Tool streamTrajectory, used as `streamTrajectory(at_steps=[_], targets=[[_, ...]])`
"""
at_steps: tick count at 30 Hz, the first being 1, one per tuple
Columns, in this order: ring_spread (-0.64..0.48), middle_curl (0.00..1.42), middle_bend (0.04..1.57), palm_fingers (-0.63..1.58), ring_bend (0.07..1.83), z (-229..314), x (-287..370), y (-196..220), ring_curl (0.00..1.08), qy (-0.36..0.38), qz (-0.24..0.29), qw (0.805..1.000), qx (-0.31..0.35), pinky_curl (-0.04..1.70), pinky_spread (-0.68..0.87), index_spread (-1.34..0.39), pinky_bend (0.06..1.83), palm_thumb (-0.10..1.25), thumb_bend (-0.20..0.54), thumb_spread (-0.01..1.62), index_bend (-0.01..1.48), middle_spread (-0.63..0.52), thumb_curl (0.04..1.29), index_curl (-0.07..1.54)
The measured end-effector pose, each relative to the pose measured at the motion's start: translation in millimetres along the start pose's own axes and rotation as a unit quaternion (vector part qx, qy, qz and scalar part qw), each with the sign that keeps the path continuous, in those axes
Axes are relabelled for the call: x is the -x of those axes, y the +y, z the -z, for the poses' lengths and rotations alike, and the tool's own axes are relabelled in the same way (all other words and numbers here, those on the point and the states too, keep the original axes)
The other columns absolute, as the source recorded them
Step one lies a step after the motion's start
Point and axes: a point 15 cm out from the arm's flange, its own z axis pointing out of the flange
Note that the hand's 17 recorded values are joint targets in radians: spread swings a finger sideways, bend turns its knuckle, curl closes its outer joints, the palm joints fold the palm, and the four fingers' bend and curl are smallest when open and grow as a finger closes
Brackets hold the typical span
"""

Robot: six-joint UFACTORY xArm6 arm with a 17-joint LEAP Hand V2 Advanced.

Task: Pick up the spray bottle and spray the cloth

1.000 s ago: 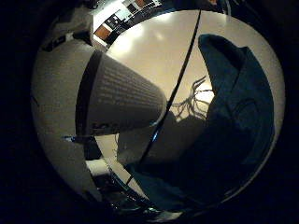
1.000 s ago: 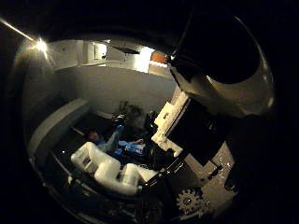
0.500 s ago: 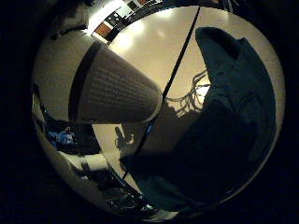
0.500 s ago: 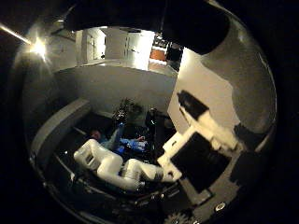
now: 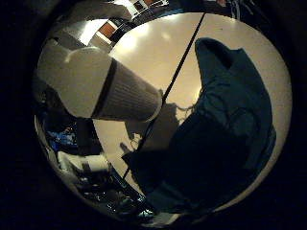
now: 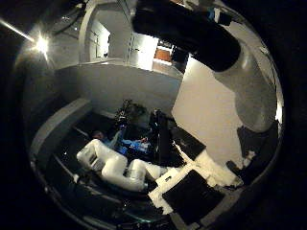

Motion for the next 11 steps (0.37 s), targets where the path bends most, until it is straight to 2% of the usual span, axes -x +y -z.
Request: streamTrajectory(at_steps=[5, 11], targets=[[0.01, 0.36, 0.34, 0.17, 0.62, 32, -7, 0, 0.30, 0.023, 0.003, 1.000, -0.014, 0.23, 0.36, -0.32, 0.87, 0.70, -0.027, 1.01, 0.19, 0.00, 0.40, 0.41], [0.02, 0.36, 0.30, 0.19, 0.58, 55, 8, 5, 0.28, 0.009, 0.006, 1.000, -0.018, 0.15, 0.38, -0.31, 0.86, 0.70, -0.025, 1.01, 0.18, 0.00, 0.39, 0.38]])
